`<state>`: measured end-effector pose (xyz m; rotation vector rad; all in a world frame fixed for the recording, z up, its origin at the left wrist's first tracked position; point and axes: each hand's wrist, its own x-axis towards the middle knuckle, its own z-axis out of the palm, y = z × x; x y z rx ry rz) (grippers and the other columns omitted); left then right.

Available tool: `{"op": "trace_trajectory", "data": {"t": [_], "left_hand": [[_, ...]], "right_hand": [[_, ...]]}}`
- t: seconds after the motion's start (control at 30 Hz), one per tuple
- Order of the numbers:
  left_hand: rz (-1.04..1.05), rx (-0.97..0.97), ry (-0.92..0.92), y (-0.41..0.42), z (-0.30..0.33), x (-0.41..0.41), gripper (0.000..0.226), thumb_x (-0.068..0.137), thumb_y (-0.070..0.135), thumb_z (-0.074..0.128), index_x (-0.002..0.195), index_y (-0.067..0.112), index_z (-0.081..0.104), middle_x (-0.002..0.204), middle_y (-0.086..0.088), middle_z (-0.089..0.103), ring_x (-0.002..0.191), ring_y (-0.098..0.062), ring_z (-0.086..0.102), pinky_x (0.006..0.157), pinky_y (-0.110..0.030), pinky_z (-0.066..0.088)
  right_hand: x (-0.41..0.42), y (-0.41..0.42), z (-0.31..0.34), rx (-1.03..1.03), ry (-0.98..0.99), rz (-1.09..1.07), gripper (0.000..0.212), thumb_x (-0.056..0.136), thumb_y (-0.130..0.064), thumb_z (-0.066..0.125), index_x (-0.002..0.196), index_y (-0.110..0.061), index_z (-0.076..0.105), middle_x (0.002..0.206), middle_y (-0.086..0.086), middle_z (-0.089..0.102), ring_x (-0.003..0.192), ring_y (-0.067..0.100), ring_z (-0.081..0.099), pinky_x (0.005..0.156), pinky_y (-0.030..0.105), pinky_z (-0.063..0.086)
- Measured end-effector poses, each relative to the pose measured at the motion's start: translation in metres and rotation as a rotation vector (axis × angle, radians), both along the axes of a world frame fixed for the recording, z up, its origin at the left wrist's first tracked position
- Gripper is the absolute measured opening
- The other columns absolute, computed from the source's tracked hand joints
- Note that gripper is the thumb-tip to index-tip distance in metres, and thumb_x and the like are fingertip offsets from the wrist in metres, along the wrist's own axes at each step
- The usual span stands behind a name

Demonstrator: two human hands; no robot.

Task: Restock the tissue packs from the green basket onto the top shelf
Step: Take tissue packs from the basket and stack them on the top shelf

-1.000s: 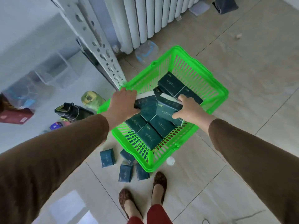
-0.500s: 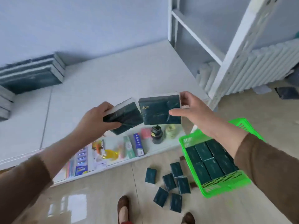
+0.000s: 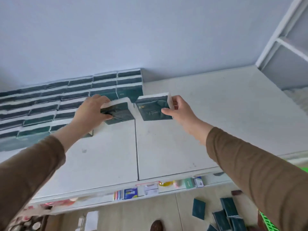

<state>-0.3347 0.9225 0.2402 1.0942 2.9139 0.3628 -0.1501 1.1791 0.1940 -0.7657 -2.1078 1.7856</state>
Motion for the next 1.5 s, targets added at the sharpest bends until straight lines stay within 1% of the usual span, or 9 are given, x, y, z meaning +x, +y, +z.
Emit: {"op": "trace_trajectory", "data": {"t": [0.17, 0.3, 0.43, 0.53, 0.7, 0.8, 0.9, 1.17, 1.5], "left_hand": [[-0.012, -0.134, 0.147, -0.016, -0.018, -0.062, 0.054, 0.077, 0.033, 0.081, 0.125, 0.024, 0.058, 0.116, 0.000, 0.060, 0.111, -0.027, 0.051, 0.084, -0.045, 0.050], [-0.005, -0.180, 0.219, -0.021, -0.034, -0.090, 0.056, 0.077, 0.032, 0.081, 0.126, 0.016, 0.058, 0.111, -0.004, 0.061, 0.109, -0.029, 0.049, 0.090, -0.045, 0.047], [0.006, -0.186, 0.256, -0.013, -0.045, -0.098, 0.058, 0.074, 0.032, 0.083, 0.115, 0.013, 0.047, 0.095, -0.005, 0.061, 0.091, -0.027, 0.051, 0.078, -0.042, 0.047], [-0.014, -0.187, 0.290, -0.010, -0.049, -0.104, 0.051, 0.074, 0.029, 0.083, 0.110, 0.013, 0.051, 0.102, -0.008, 0.055, 0.096, -0.029, 0.051, 0.082, -0.044, 0.047], [-0.059, -0.211, 0.297, -0.006, -0.048, -0.106, 0.048, 0.074, 0.024, 0.083, 0.110, 0.013, 0.054, 0.103, -0.008, 0.053, 0.094, -0.029, 0.050, 0.080, -0.045, 0.048], [-0.054, -0.213, 0.285, -0.006, -0.044, -0.097, 0.049, 0.075, 0.029, 0.083, 0.110, 0.015, 0.052, 0.102, -0.005, 0.055, 0.092, -0.027, 0.052, 0.080, -0.044, 0.048], [-0.092, -0.121, 0.281, 0.006, -0.036, -0.070, 0.053, 0.077, 0.034, 0.080, 0.117, 0.015, 0.053, 0.107, -0.005, 0.057, 0.100, -0.029, 0.054, 0.085, -0.044, 0.046], [-0.441, 0.149, 0.025, 0.117, -0.037, 0.095, 0.041, 0.086, 0.036, 0.070, 0.122, 0.021, 0.058, 0.116, 0.005, 0.061, 0.109, -0.022, 0.053, 0.091, -0.039, 0.046], [-0.881, 0.180, -0.131, 0.271, -0.083, 0.346, 0.036, 0.087, 0.033, 0.068, 0.121, 0.023, 0.060, 0.115, 0.008, 0.060, 0.107, -0.018, 0.051, 0.084, -0.029, 0.044]], "right_hand": [[-0.064, -0.029, -0.026, 0.024, 0.005, -0.012, 0.038, 0.081, -0.011, 0.078, 0.112, -0.011, 0.057, 0.105, 0.000, 0.064, 0.093, 0.016, 0.060, 0.082, 0.029, 0.047], [-0.099, -0.042, -0.049, 0.065, -0.015, -0.035, 0.037, 0.082, -0.016, 0.077, 0.113, -0.018, 0.056, 0.113, 0.000, 0.064, 0.107, 0.019, 0.058, 0.090, 0.033, 0.047], [-0.125, -0.046, -0.066, 0.104, -0.036, -0.126, 0.039, 0.084, -0.017, 0.076, 0.116, -0.020, 0.054, 0.113, 0.002, 0.061, 0.105, 0.021, 0.057, 0.090, 0.031, 0.047], [-0.139, -0.048, -0.072, 0.134, -0.051, -0.171, 0.043, 0.085, -0.020, 0.074, 0.122, -0.026, 0.053, 0.119, 0.000, 0.056, 0.106, 0.022, 0.058, 0.092, 0.034, 0.050], [-0.149, -0.056, -0.071, 0.101, -0.051, -0.238, 0.045, 0.086, -0.016, 0.073, 0.124, -0.020, 0.051, 0.108, 0.005, 0.058, 0.088, 0.014, 0.057, 0.067, 0.018, 0.041], [-0.135, -0.054, -0.063, 0.001, -0.072, -0.195, 0.053, 0.087, -0.014, 0.073, 0.132, -0.015, 0.045, 0.111, 0.002, 0.057, 0.099, 0.018, 0.058, 0.086, 0.030, 0.050], [-0.095, -0.044, -0.050, 0.041, -0.098, -0.115, 0.057, 0.088, -0.018, 0.072, 0.137, -0.017, 0.043, 0.120, 0.000, 0.054, 0.107, 0.016, 0.055, 0.089, 0.029, 0.045], [0.102, -0.004, -0.021, 0.619, -0.189, -0.139, 0.037, 0.092, -0.024, 0.061, 0.128, -0.025, 0.053, 0.124, -0.008, 0.056, 0.116, 0.011, 0.048, 0.094, 0.027, 0.042], [0.370, 0.074, -0.046, 0.627, -0.398, -0.376, 0.023, 0.095, -0.022, 0.058, 0.117, -0.024, 0.059, 0.112, -0.011, 0.054, 0.108, 0.004, 0.045, 0.087, 0.024, 0.038]]}}
